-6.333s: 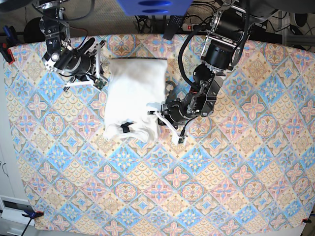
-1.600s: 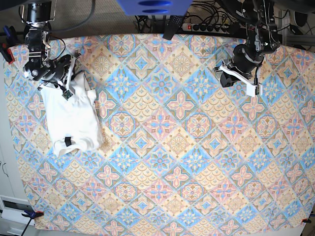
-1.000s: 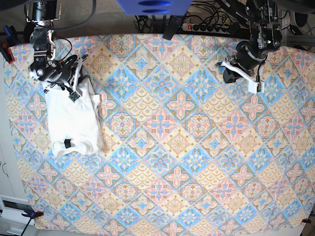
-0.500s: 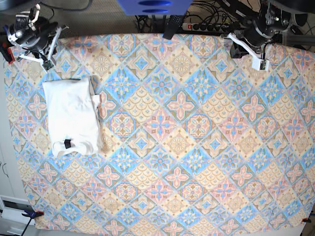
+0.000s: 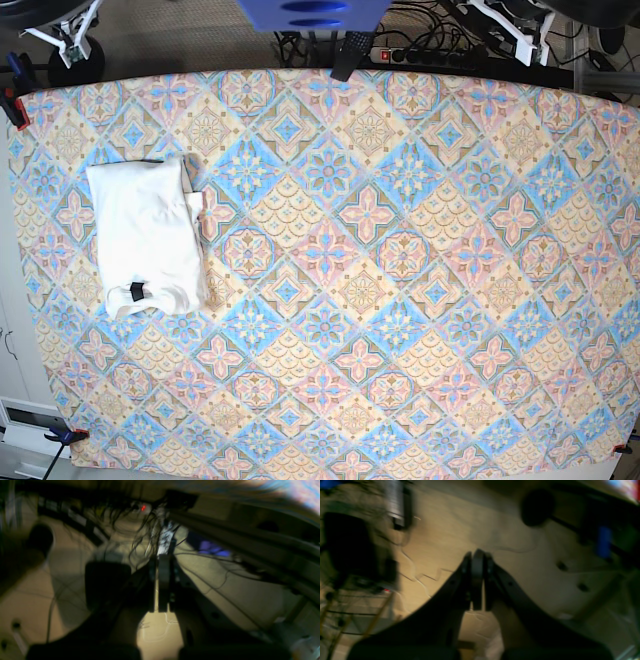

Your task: Fold the T-shirt properly

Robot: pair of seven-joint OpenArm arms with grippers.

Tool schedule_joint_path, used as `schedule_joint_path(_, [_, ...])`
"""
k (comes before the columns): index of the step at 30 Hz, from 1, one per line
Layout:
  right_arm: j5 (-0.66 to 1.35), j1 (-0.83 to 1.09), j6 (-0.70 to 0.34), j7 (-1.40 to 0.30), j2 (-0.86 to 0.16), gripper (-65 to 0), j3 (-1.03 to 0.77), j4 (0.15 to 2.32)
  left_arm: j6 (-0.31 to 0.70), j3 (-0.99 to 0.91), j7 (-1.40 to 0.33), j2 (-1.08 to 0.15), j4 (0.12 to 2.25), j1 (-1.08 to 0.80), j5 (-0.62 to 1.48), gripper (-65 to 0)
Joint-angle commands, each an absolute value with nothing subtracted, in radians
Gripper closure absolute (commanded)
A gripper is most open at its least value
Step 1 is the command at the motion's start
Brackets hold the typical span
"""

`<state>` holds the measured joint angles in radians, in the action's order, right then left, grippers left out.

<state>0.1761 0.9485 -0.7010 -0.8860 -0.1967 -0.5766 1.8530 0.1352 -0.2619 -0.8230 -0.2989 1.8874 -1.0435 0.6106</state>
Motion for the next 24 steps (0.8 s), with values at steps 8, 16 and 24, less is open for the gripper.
schedule_joint_path(8, [0.168, 0.911, -0.698, -0.863, -0.202, 0.0, -0.573, 1.549, 0.139, -0.13, -0.532, -0.275, 1.438, -0.928, 0.429, -0.6])
schedule_joint_path(16, [0.15, 0.72, -0.698, -0.679, -0.205, 0.0, -0.43, 1.082, 0.137, 0.071, -0.312, -0.268, 0.957, -0.68, 0.4, -0.6])
schedule_joint_path(24, [-0.064, 0.521, -0.698, -0.278, -0.2, 0.0, -0.403, 0.59, 0.134, 0.343, 0.013, -0.243, 0.444, -0.392, 0.401, -0.7])
